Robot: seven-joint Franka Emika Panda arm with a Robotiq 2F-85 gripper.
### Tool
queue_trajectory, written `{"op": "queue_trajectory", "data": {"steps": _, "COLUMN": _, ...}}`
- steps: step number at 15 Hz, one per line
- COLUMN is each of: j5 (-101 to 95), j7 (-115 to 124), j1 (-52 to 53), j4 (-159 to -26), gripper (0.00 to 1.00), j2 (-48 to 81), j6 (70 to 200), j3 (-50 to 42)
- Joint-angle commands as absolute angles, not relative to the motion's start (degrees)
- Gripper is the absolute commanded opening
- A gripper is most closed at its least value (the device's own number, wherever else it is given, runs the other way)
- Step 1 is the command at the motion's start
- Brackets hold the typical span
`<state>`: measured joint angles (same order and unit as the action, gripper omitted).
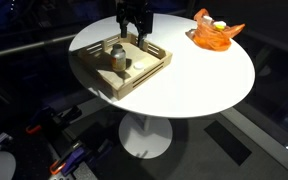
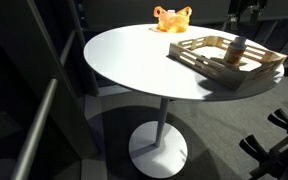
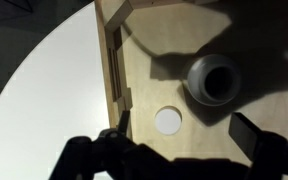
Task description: Put the white lid on the white bottle
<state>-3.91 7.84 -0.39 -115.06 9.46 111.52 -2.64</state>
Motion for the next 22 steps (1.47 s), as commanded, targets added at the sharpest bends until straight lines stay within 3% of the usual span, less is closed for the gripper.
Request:
{"op": "queue_trajectory", "data": {"steps": 1, "j5": -3.86, "j7": 8.13, "j1": -0.6, "j4": -115.24, "gripper": 1.0, "j2": 9.51, "j6": 112.27, "j3": -2.46}}
{"op": "queue_trajectory", "data": {"steps": 22, "j5": -5.79, "j7": 15.2, "j1": 2.29, "j4": -120.22, "gripper": 1.0, "j2": 17.89, "j6": 131.09, "j3": -3.06}}
